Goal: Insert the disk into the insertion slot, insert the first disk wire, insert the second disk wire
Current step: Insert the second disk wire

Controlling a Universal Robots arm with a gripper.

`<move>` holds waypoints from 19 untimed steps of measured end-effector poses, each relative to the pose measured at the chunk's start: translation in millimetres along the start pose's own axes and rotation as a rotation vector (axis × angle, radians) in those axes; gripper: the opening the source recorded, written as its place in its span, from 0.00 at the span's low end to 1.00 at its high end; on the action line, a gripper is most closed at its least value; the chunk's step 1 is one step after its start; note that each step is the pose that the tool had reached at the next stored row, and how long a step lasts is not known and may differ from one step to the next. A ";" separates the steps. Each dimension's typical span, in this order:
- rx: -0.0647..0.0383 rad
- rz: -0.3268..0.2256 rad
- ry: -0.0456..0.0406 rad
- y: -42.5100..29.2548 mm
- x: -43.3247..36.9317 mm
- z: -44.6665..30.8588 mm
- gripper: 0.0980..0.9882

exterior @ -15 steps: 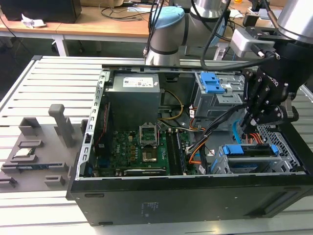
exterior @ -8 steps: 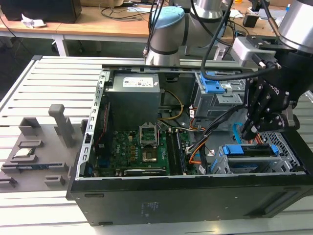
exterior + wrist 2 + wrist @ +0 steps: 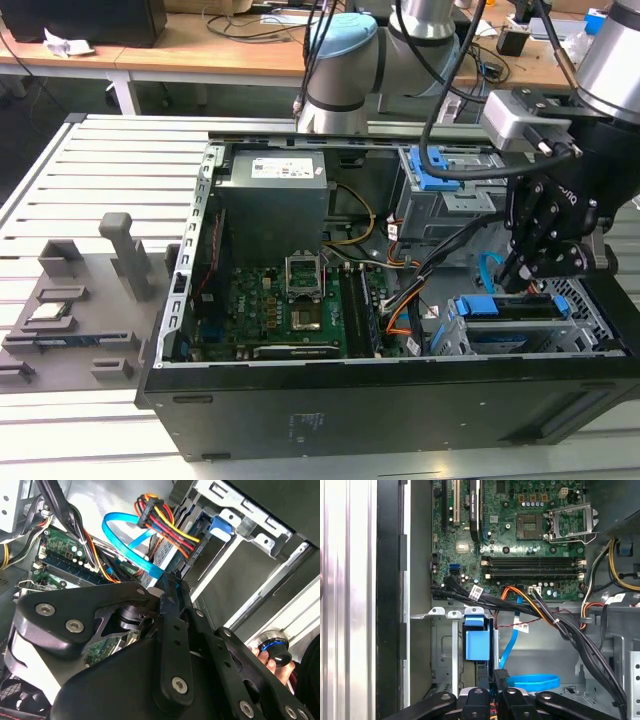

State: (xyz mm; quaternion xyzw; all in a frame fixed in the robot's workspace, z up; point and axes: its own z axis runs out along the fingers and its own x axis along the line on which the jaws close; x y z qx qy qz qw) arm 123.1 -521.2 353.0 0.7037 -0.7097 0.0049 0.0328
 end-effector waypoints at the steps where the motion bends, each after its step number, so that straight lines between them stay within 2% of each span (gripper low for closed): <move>1: 0.000 0.000 -0.0001 -1.4 0.6 1.5 0.07; 13: 0.000 0.000 0.0004 -5.1 1.5 9.8 0.07; 19: 0.000 0.000 -0.0003 -5.2 2.1 7.0 0.07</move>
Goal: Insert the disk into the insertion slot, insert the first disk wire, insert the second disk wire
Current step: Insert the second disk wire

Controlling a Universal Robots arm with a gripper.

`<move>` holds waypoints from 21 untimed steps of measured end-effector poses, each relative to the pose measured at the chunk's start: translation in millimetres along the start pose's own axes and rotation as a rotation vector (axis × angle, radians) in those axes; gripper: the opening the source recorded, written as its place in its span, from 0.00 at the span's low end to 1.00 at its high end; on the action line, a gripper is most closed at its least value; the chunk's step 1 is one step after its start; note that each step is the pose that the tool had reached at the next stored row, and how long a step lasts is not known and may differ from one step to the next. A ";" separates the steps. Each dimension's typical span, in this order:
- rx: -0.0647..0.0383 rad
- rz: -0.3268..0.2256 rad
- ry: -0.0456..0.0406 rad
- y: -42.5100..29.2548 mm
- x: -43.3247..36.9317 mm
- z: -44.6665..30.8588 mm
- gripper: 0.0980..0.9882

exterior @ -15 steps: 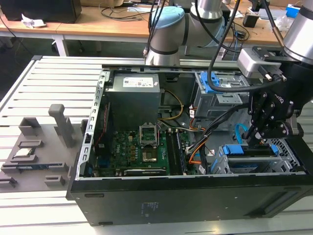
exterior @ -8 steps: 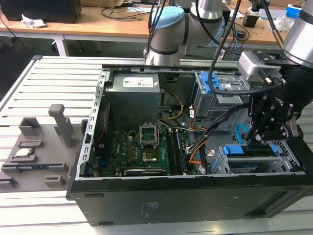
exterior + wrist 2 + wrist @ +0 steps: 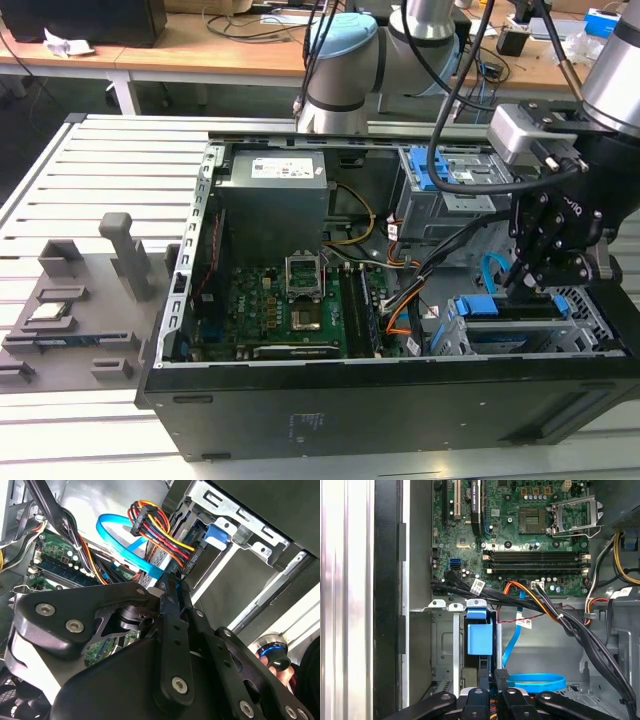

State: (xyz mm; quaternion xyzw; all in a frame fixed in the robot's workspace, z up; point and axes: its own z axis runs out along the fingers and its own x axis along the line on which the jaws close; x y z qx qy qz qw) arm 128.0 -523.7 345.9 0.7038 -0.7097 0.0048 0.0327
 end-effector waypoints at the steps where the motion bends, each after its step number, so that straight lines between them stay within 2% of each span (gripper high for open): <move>1: 0.000 0.000 0.0001 0.0 0.1 0.8 0.07; 17: 0.000 0.000 0.0021 -1.5 -0.1 7.7 0.07; 19: 0.000 0.000 0.0016 -1.5 -0.1 8.0 0.08; 20: 0.000 0.000 0.0020 -1.5 -0.1 7.3 0.15; 21: 0.000 0.000 0.0019 -1.4 0.1 4.9 0.15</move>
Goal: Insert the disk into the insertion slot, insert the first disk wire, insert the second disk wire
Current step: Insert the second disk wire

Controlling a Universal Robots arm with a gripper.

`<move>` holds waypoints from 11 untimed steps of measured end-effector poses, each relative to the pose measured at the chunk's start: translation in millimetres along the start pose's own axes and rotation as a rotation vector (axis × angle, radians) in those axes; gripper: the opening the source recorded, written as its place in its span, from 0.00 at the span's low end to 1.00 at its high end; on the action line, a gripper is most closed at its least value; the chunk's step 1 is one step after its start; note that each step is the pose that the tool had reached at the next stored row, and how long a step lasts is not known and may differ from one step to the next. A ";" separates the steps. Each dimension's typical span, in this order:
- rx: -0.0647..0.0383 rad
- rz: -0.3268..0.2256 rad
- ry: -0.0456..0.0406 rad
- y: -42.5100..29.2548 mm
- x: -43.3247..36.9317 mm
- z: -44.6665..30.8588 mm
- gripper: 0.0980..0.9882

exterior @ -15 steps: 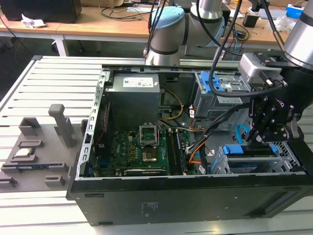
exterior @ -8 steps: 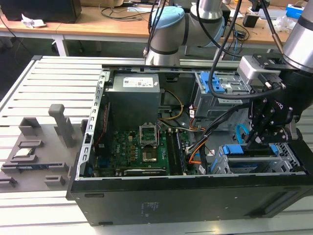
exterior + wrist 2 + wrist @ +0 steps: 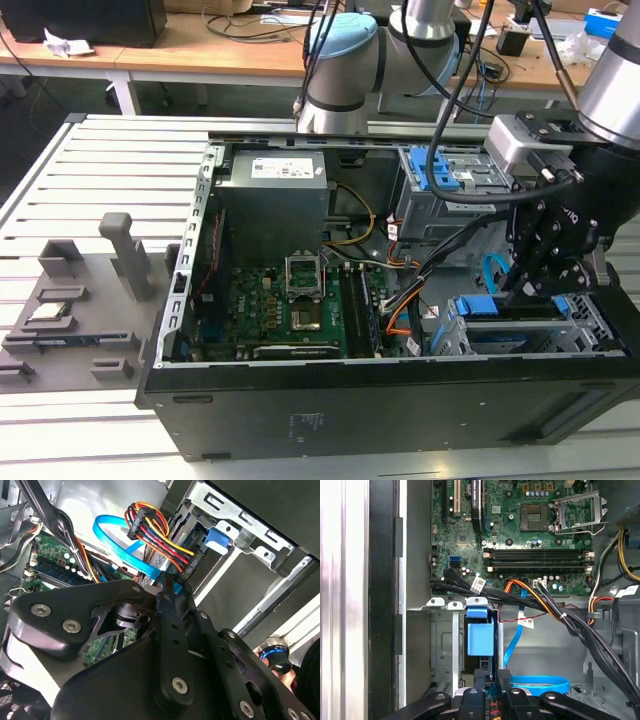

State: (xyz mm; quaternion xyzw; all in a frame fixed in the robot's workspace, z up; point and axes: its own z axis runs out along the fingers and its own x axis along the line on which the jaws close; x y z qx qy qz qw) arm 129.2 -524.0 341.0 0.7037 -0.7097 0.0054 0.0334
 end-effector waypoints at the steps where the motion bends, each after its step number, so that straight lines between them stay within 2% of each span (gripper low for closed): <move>1: 0.000 0.000 0.0001 0.2 0.2 -4.2 0.15; 3: 0.000 0.000 0.0001 0.5 0.2 -13.5 0.15; 4: 0.000 0.000 0.0004 1.0 -1.0 -23.8 0.14; 5: 0.000 0.000 0.0003 1.2 -1.8 -30.2 0.01; 7: 0.000 0.000 0.0004 1.4 -1.9 -34.4 0.01; 11: 0.000 0.000 -0.0002 1.4 -1.8 -35.1 0.01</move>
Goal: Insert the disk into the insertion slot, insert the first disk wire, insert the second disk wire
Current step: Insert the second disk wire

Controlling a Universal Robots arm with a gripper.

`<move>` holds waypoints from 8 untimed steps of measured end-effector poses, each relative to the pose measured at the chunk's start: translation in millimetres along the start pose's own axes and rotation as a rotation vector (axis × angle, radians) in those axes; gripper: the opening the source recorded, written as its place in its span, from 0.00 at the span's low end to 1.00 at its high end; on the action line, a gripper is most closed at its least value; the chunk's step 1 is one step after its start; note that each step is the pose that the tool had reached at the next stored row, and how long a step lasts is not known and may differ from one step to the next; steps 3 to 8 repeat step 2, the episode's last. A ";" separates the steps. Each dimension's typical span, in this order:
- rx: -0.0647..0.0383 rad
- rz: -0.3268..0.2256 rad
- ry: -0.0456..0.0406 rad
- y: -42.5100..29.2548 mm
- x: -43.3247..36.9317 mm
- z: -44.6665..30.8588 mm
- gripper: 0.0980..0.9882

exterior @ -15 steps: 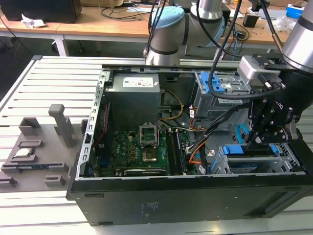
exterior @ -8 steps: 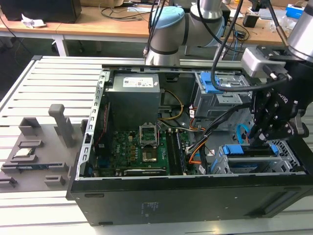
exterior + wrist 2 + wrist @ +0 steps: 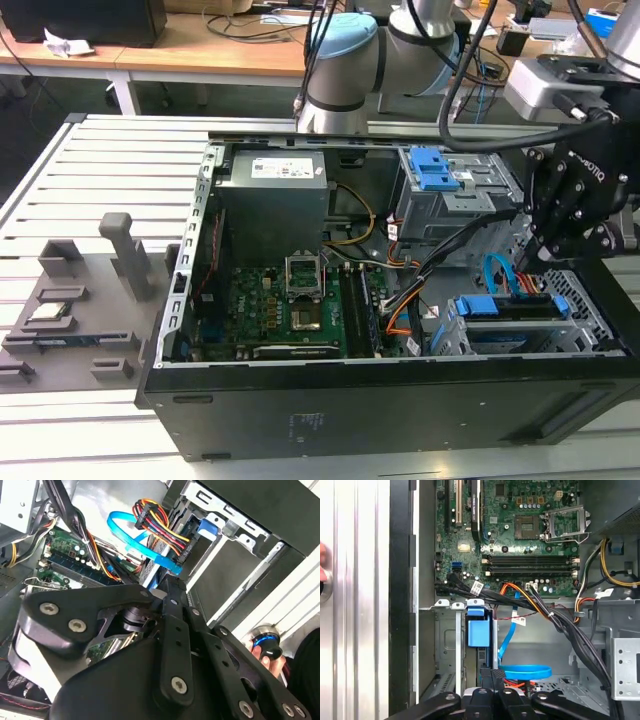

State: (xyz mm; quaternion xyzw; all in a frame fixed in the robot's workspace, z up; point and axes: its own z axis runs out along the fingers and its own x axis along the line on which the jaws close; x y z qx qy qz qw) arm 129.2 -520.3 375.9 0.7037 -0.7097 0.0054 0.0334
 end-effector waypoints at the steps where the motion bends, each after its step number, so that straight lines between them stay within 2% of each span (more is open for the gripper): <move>1: 0.000 0.000 0.0002 0.0 0.0 -0.1 0.01; 8: 0.000 0.000 0.0002 0.0 0.0 -0.1 0.01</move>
